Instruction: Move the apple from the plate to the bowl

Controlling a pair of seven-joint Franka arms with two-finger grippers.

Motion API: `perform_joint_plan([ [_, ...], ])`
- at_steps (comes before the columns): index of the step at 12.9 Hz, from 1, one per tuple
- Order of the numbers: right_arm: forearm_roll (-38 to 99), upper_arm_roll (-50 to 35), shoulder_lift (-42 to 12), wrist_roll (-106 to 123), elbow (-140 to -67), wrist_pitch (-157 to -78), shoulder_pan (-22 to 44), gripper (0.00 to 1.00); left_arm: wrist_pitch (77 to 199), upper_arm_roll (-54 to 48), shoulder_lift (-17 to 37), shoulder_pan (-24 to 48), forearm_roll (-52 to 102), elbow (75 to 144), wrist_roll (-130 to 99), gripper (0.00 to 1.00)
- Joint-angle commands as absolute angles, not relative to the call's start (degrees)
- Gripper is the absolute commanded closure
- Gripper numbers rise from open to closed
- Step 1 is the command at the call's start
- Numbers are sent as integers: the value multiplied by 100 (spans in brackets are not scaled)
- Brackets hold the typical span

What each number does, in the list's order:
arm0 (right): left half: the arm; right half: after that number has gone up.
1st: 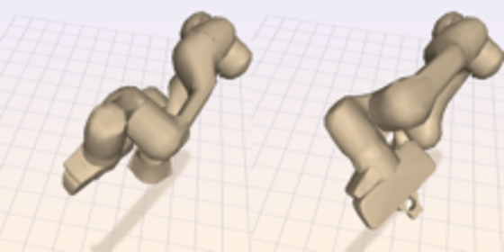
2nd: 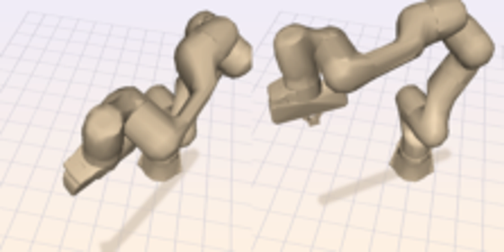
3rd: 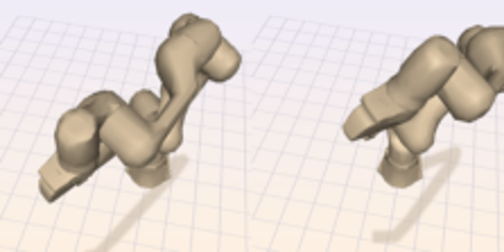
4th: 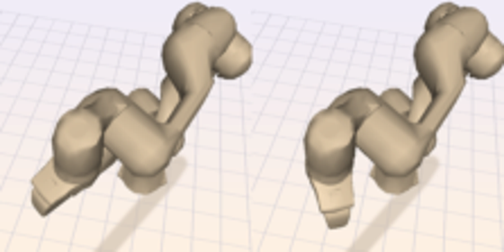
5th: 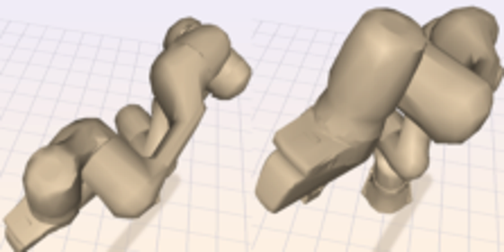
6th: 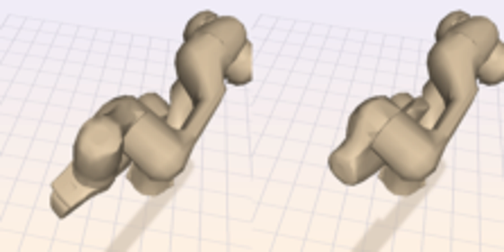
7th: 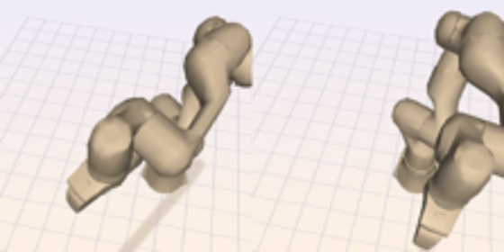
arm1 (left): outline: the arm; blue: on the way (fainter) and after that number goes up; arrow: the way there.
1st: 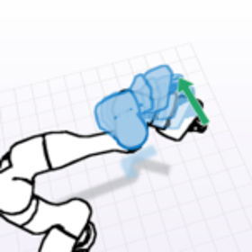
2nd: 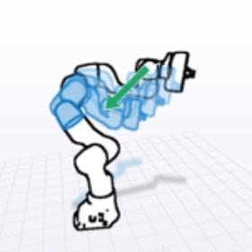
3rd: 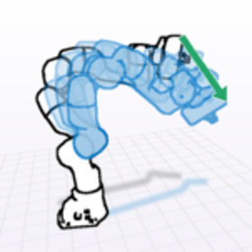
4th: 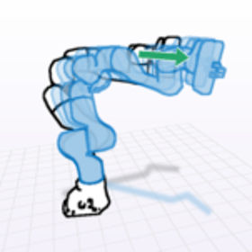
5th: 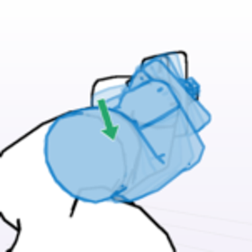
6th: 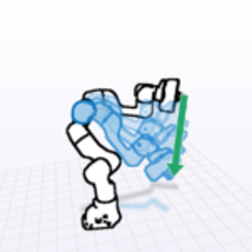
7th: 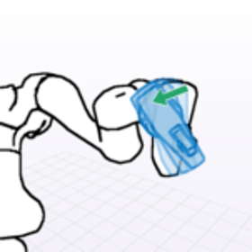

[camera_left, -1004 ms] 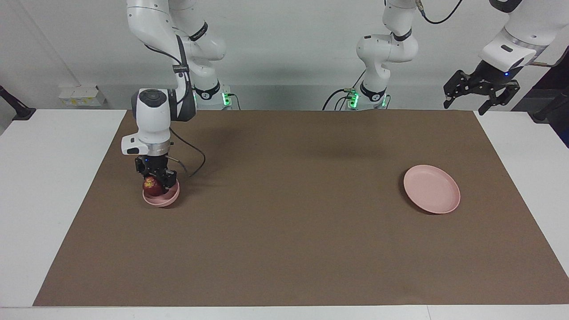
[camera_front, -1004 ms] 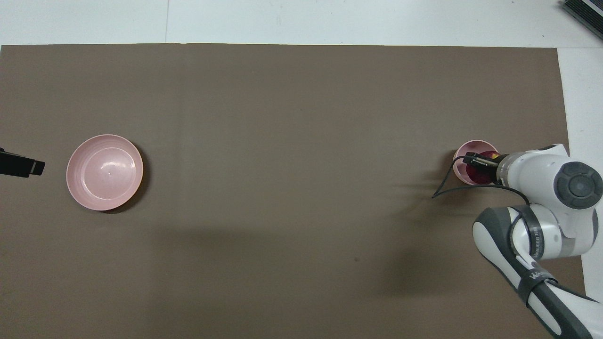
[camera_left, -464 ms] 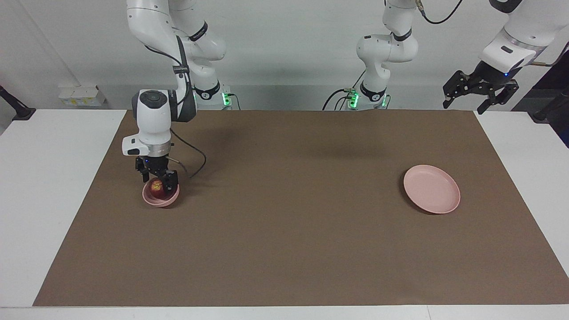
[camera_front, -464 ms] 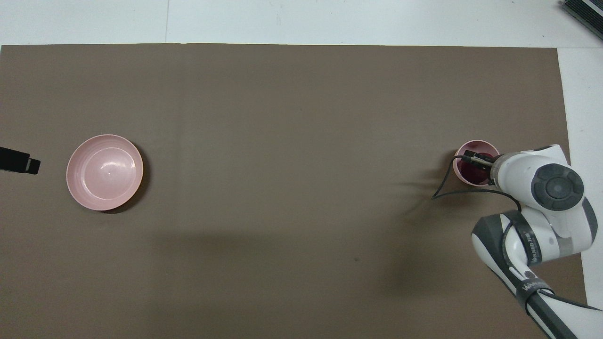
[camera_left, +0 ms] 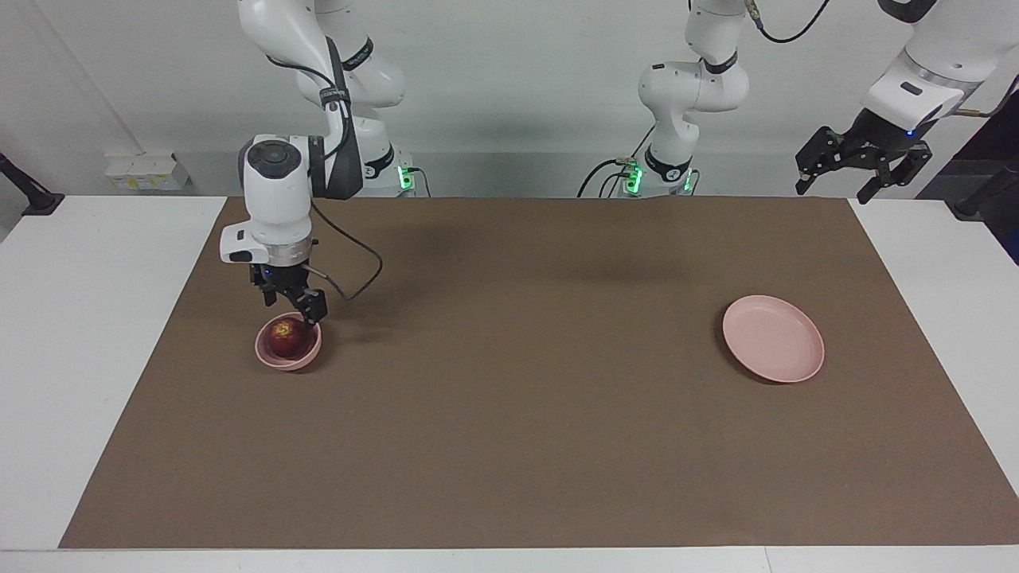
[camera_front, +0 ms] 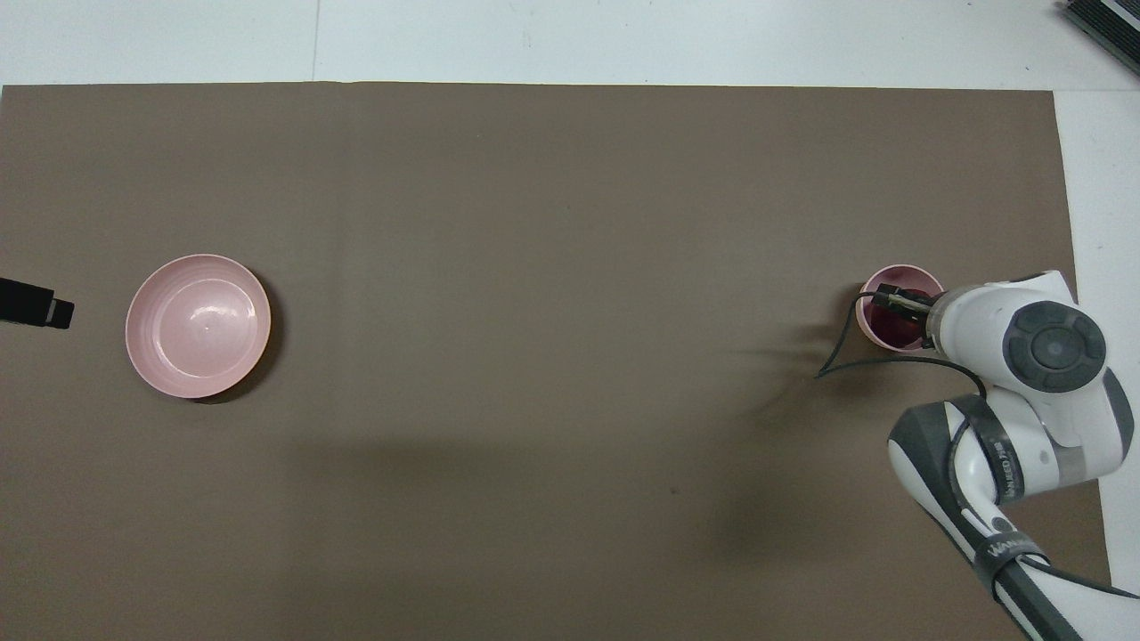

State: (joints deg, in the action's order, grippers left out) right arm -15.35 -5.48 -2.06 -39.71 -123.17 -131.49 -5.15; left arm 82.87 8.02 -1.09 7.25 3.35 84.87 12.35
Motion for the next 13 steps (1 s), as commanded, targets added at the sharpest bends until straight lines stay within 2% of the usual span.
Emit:
perform_joint_plan([
  [1,-942,-571,-246,-3281,-11823,-12466,-554,0,8147,844,-88,791,202,8367,1160,0],
  [5,-195,-563,-202,-1507,-11076,-11332,-624,0,8147,835,-79,800,211,8358,1160,0],
  [8,-176,-562,-88,-408,-10514,-10584,-624,0,8130,835,-88,800,211,8376,1160,0],
  [13,-167,-650,-88,-220,-9406,-9196,-527,0,8130,835,-88,809,211,8376,1151,0],
])
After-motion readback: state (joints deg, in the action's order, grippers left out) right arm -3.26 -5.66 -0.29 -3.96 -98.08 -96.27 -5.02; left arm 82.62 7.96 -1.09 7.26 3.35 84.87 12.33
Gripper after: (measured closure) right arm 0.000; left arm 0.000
